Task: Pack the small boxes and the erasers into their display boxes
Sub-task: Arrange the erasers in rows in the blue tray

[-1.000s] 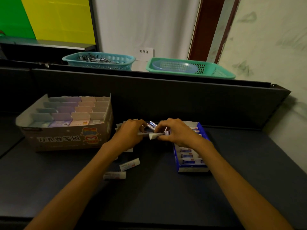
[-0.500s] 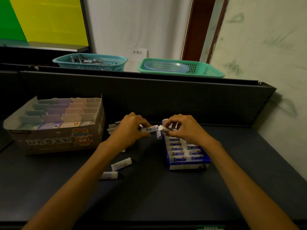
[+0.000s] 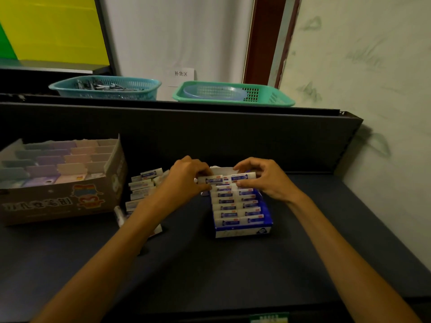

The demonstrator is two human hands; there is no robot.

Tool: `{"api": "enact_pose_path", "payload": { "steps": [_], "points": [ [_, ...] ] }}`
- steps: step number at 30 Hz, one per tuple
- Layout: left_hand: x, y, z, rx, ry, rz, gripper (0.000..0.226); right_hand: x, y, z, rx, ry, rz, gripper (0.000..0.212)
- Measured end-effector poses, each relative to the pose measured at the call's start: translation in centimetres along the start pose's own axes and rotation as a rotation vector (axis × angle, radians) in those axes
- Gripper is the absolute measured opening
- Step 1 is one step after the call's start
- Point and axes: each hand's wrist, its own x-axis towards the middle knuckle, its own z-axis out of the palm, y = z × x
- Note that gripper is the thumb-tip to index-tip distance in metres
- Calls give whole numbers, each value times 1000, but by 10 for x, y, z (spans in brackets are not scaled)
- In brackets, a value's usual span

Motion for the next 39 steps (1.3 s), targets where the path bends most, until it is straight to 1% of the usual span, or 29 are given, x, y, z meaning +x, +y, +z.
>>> {"api": "enact_pose_path", "payload": {
  "steps": [3,9,14,16,19,22,25,30,32,34,36,39],
  "points": [
    [3,6,3,6,-9,-2,33,-4,4,-5,7,-18,3,32],
    [5,12,8,30,-9,6,34,-10,9,-11,-61,-19,-26,27],
    [7,19,11,68,-35,-16,39,-9,15,-13,-125,-20,-55,34],
    [7,22,11,73,-43,-21,39,-8,17,-14,-153,-13,-67,33],
    [8,27,10,77,-57,-25,39,-9,17,-15,-129,6,-71,26],
    [8,32,10,86,-67,-34,40,-10,18,-17,-89,52,-98,28],
    [8,34,12,83,-58,-46,39,-10,19,-21,1,69,-100,30],
    [6,43,9,36,-56,-63,38,-14,24,-29,91,22,-74,25],
    [3,47,8,20,-58,-71,38,-16,26,-32,98,1,-57,27],
    [2,51,9,25,-65,-76,37,-18,28,-33,76,-40,-31,30],
    [-1,52,9,22,-70,-79,37,-21,30,-32,2,-71,-11,33],
    [-6,54,10,-9,-104,-87,38,-27,31,-31,-74,-67,-15,26]
  ]
}}
